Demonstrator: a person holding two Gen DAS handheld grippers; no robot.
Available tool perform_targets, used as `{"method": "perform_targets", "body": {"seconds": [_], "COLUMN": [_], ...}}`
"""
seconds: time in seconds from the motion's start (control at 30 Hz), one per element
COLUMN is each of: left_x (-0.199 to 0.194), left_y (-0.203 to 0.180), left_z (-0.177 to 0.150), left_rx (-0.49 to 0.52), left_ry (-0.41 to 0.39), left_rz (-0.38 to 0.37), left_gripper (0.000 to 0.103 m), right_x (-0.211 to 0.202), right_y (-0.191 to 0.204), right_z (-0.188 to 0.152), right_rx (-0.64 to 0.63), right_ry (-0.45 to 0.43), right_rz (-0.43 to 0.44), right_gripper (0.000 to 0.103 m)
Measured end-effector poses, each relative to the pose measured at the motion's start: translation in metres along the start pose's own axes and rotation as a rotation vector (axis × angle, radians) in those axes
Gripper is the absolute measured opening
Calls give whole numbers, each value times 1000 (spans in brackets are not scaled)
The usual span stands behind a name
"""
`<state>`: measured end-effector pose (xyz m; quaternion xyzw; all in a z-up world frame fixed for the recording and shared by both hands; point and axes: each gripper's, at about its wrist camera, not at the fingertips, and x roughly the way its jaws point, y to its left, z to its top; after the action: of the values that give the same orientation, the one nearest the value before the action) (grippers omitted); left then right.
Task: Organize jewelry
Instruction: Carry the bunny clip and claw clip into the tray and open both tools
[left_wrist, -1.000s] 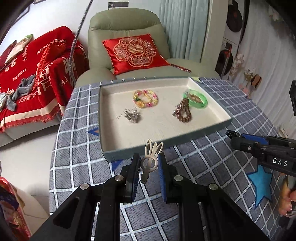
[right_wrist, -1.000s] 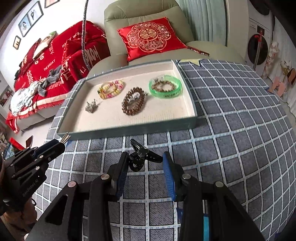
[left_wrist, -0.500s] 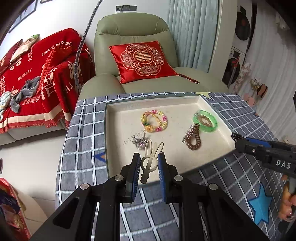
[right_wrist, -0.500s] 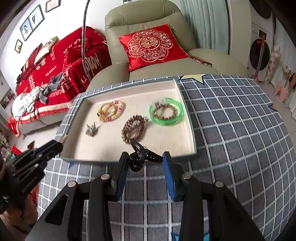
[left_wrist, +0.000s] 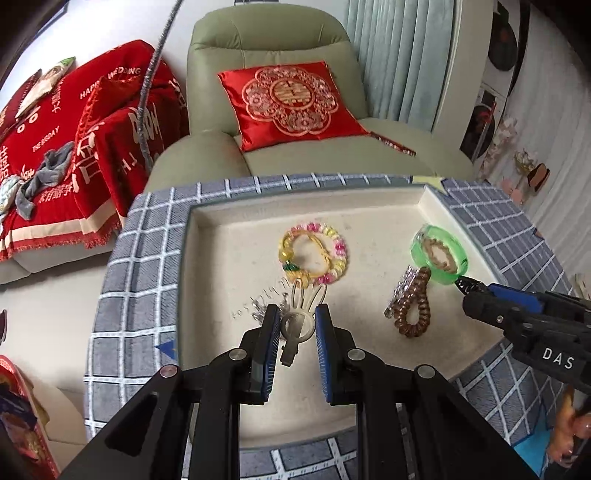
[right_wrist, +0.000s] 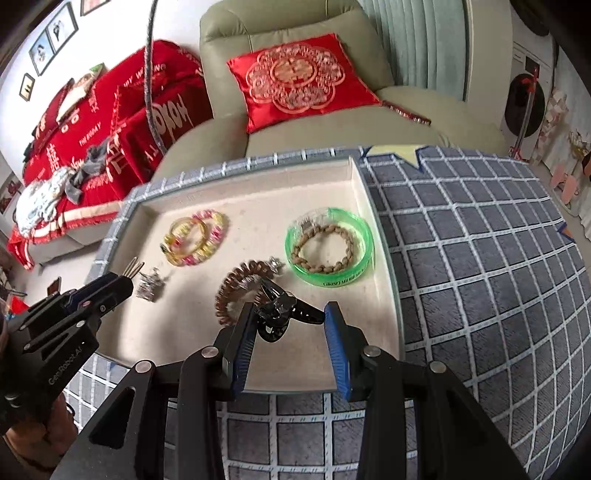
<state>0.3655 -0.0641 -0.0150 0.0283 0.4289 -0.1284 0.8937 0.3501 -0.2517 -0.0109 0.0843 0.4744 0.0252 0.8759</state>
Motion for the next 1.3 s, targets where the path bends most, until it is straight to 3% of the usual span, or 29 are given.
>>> {"method": "perform_targets", "body": {"seconds": [0.4, 0.63, 0.7, 0.77, 0.97, 1.3], "left_x": [29, 29, 28, 28, 25, 26], "left_y": [-8, -13, -14, -14, -14, -4], "left_z": [-10, -13, -13, -13, -14, -10], "left_rx": [28, 64, 69, 72, 66, -6], "left_ry": [64, 38, 37, 39, 27, 43], "left_rz": [40, 79, 85, 85, 73, -6], "left_gripper": [34, 35, 35, 35, 35, 35], "right_x": [30, 34, 35, 35, 30, 0], "right_y": [-6, 7, 9, 9, 3, -10], "right_z": [7, -1, 0, 0, 0, 5], "right_rx": [4, -69, -76, -70, -28, 75], "right_ry": [28, 18, 24, 32, 30, -40], "right_rz": [-42, -104, -105, -94, -67, 16], "right_gripper": [40, 41, 44, 57, 68, 71]}}
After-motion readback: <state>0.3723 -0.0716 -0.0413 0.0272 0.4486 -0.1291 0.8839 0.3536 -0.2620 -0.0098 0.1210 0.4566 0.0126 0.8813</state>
